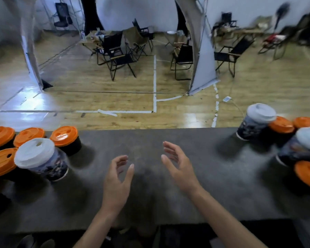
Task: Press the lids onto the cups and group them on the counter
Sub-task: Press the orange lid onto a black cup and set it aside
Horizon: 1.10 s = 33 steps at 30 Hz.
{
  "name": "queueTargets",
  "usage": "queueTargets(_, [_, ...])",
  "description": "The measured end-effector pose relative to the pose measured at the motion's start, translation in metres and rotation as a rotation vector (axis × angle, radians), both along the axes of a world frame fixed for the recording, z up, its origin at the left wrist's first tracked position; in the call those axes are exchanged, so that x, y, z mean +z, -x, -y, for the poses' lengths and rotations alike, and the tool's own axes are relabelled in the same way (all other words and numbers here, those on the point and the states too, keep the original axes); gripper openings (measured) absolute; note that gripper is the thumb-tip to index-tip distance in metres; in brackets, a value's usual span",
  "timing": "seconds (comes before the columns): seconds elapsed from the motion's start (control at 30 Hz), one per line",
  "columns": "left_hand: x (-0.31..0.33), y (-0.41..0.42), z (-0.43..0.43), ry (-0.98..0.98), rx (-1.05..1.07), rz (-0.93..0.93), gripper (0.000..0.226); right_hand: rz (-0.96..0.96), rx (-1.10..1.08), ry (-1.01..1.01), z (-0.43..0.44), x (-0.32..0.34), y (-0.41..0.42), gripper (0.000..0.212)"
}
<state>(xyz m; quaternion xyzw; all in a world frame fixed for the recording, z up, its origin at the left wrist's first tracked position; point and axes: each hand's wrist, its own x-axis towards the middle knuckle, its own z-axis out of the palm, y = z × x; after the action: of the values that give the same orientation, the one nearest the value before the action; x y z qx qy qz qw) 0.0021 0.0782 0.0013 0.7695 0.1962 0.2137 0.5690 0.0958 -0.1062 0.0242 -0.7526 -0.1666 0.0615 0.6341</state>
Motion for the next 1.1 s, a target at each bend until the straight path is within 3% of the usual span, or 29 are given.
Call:
queueTargets(0.23, [0.021, -0.069, 0.097, -0.145, -0.323, 0.057, 0.029, 0.073, -0.263, -0.077, 0.107, 0.019, -0.011, 0.035])
queueTargets(0.53, [0.032, -0.111, 0.225, -0.27, -0.587, 0.101, 0.038, 0.226, -0.404, -0.047, 0.221, 0.045, -0.005, 0.04])
queueTargets(0.63, [0.034, -0.123, 0.264, -0.293, -0.659, 0.103, 0.041, 0.371, -0.519, 0.091, 0.26, 0.044, -0.004, 0.036])
queueTargets(0.77, [0.036, -0.136, 0.301, -0.293, -0.698, 0.11, 0.044, 0.592, -0.725, 0.525, 0.306, 0.028, -0.009, 0.038])
queueTargets(0.87, [0.032, -0.139, 0.313, -0.286, -0.727, 0.095, 0.045, 0.461, -0.772, 0.746, 0.323, 0.001, -0.013, 0.061])
queueTargets(0.97, [0.027, -0.135, 0.312, -0.281, -0.726, 0.071, 0.045, 0.405, -0.773, 0.745, 0.326, -0.018, -0.014, 0.065])
queueTargets(1.1, [0.02, -0.13, 0.294, -0.217, -0.669, 0.031, 0.041, 0.488, -0.753, 0.637, 0.325, -0.022, -0.017, 0.055])
